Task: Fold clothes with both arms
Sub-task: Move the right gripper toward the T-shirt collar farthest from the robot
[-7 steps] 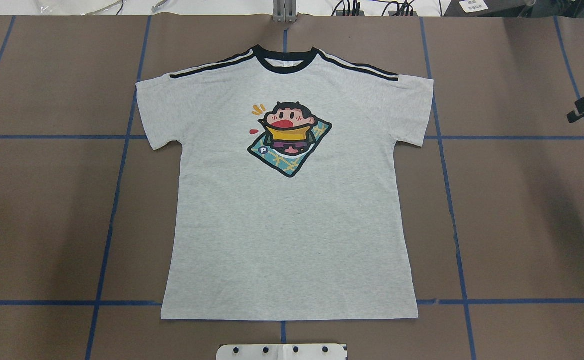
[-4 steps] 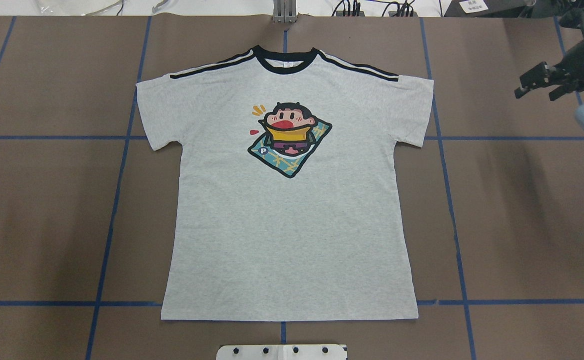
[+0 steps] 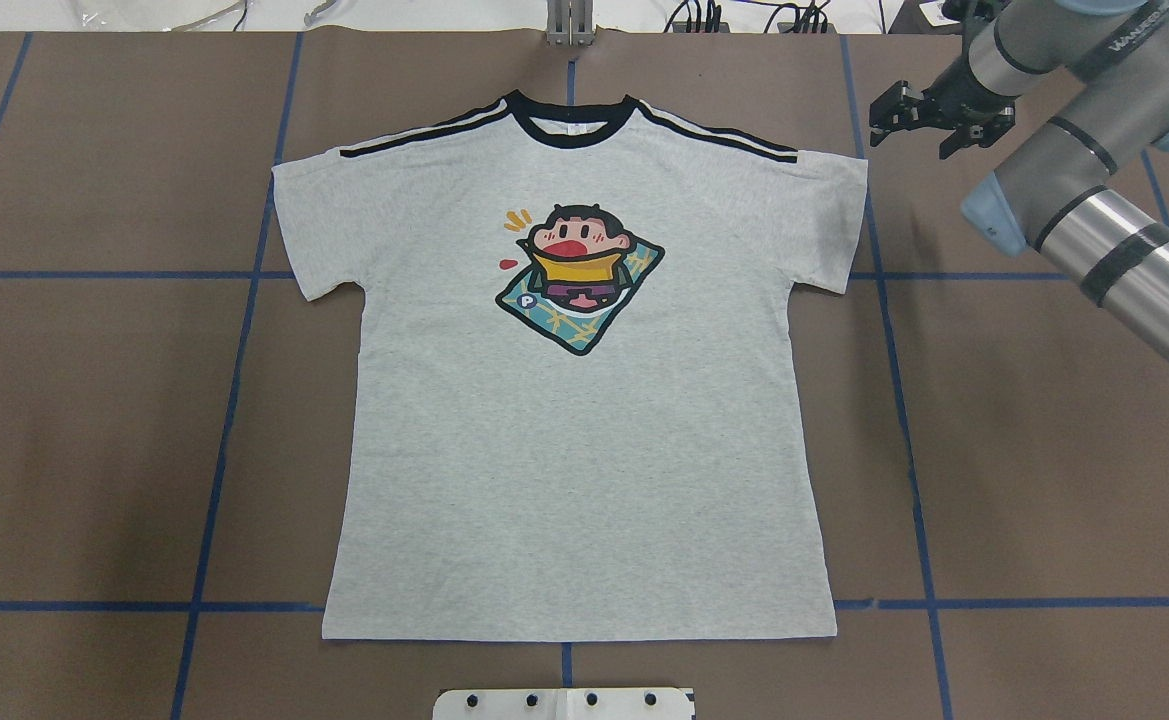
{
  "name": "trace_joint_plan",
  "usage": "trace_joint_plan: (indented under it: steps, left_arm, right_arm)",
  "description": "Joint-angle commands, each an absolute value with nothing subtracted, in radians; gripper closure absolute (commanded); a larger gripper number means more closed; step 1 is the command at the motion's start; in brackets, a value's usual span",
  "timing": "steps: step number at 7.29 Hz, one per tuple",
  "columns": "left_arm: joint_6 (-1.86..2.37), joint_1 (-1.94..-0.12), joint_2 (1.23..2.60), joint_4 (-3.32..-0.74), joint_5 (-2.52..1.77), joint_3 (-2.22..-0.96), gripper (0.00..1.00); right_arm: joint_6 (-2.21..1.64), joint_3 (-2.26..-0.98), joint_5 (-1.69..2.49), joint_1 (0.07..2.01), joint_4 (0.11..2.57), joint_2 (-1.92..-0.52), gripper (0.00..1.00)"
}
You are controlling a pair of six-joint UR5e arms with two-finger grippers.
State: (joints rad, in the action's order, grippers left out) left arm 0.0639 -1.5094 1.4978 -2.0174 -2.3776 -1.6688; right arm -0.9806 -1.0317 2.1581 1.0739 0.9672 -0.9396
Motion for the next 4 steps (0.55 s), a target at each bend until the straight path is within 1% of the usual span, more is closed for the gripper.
trace_joint_plan:
  steps: [1,3,4]
  left_arm:
    - [0.064,-1.509,1.499,-2.017,-2.39,-1.664,0.0]
    - [0.064,-1.509,1.5,-2.017,-2.388,-1.658,0.0]
    - [0.064,-1.509,1.5,-2.017,-2.39,-1.66,0.0]
  right_arm:
    - [-1.255,-0.886,2.091,1.042,0.797,-0.882,0.05]
    - [-1.284,-0.881,2.027,0.996,0.79,-0.876,0.05]
    - [-1.285,-0.881,2.011,0.988,0.79,-0.873,0.09]
